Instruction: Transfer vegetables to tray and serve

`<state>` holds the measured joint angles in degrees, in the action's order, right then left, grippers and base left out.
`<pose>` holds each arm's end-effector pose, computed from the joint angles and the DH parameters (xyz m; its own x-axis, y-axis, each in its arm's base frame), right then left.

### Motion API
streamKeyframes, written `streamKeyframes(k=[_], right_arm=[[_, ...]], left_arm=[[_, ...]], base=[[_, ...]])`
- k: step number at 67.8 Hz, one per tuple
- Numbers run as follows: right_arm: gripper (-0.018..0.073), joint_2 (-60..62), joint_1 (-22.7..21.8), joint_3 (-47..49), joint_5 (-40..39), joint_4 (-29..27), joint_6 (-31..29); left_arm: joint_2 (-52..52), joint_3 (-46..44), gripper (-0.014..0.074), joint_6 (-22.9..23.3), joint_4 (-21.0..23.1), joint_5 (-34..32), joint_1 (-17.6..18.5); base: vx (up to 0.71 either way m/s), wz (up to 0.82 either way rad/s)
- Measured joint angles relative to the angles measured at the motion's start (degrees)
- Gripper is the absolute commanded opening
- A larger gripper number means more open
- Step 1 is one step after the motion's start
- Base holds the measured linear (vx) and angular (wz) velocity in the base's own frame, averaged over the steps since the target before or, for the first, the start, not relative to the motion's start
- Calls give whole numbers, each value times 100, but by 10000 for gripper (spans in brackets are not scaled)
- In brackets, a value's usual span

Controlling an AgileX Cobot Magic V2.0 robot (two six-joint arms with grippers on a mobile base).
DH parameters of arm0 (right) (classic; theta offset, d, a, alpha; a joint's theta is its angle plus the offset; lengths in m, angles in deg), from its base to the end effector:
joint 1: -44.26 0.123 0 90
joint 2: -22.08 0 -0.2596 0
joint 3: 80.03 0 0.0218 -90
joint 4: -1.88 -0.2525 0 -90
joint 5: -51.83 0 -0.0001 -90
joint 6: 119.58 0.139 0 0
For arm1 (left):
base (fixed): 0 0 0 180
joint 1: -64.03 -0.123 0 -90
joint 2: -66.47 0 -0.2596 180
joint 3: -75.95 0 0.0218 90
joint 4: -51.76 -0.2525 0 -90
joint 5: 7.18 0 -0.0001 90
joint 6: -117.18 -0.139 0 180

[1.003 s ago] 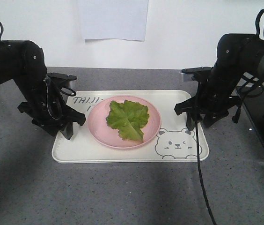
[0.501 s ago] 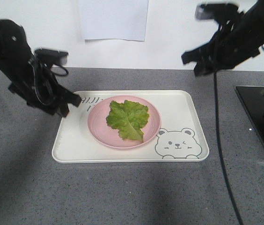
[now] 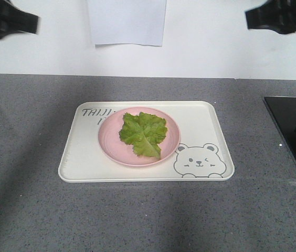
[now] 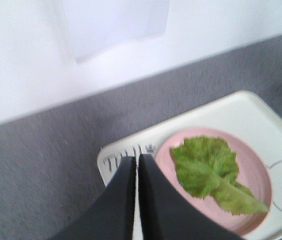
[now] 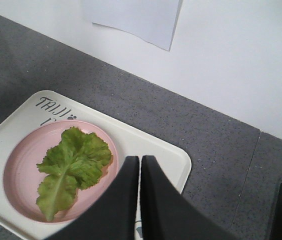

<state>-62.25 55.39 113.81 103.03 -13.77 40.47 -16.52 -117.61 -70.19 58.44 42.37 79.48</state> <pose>0.3103 0.0908 0.4169 -0.4288 -0.2573 -0.8660 -0.4474 0.8932 -0.0438 0.3036 -0.0967 0.4230 -0.4456 0.1777 -0.8774 0.3641 0.9313 0.0037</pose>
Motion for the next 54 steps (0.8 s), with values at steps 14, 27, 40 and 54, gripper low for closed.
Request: streamKeyframes(k=[14,27,40,54], right_arm=[[-6,1847,0,-2478,-1195,-95,-186],[-6,3664,0,-4656,-1646,-101,-250],[-6,4956,0,-6209,-1726,-101,-250],[-6,5588,0,-6702,-2003,-108,-250]], left_arm=[[1554,1682,-7,-167,0,-709,0],[3027,4026,-7,-178,7,-1448,0],[4105,5806,-7,-179,178,-2097,0],[4551,6435,-7,-184,277,-2318,0]], base=[[0,0],[0,0],[0,0],[0,0]])
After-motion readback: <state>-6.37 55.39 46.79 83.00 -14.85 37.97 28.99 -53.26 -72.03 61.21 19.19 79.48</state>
